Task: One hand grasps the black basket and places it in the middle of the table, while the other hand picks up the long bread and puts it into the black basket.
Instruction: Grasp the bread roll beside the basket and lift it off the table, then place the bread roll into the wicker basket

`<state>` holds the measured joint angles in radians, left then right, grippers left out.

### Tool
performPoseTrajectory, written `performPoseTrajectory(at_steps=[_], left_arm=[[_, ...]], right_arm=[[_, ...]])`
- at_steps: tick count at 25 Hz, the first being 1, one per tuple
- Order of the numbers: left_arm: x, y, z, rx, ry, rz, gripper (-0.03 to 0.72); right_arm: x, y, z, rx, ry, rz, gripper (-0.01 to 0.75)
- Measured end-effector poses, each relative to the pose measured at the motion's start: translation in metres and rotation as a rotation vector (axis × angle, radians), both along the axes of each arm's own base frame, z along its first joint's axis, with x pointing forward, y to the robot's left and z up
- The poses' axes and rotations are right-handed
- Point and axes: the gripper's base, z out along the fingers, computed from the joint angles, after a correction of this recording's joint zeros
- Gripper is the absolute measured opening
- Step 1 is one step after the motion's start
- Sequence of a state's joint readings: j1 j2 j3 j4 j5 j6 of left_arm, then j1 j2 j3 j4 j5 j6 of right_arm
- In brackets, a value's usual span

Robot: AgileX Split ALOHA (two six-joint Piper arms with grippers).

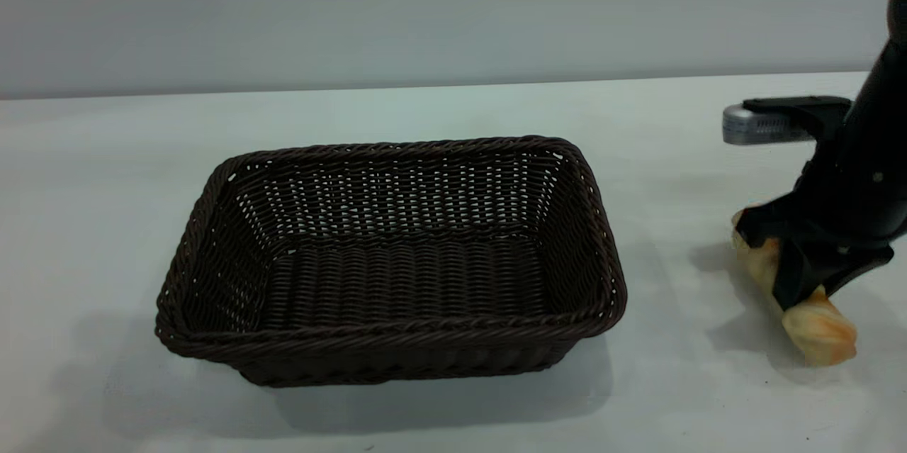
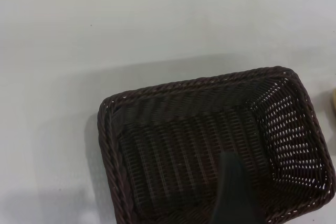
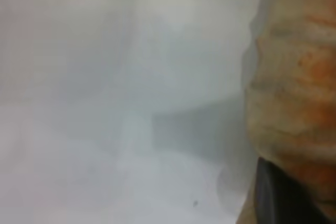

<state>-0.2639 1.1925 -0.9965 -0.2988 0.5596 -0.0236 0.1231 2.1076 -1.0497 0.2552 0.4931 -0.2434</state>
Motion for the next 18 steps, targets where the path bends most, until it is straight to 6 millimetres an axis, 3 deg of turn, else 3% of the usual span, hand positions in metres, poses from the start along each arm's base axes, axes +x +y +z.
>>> performPoseTrajectory(at_steps=[4, 9, 11, 14, 18], left_arm=[[0.0, 0.0, 0.0, 0.001, 0.0, -0.001, 0.532], [0.0, 0.0, 0.0, 0.002, -0.003, -0.003, 0.532], [-0.002, 0.0, 0.002, 0.0, -0.01, -0.003, 0.532], [-0.007, 0.002, 0.009, 0.006, -0.043, -0.016, 0.532], [-0.018, 0.005, 0.021, 0.011, -0.102, -0.034, 0.532]], right_arm=[[0.009, 0.003, 0.032, 0.019, -0.03, 0.017, 0.057], [0.014, 0.011, 0.104, 0.057, -0.213, 0.035, 0.054], [0.011, 0.024, 0.128, 0.095, -0.276, 0.069, 0.054], [0.002, 0.059, 0.153, 0.168, -0.343, 0.179, 0.054], [-0.014, 0.104, 0.156, 0.257, -0.343, 0.296, 0.054]])
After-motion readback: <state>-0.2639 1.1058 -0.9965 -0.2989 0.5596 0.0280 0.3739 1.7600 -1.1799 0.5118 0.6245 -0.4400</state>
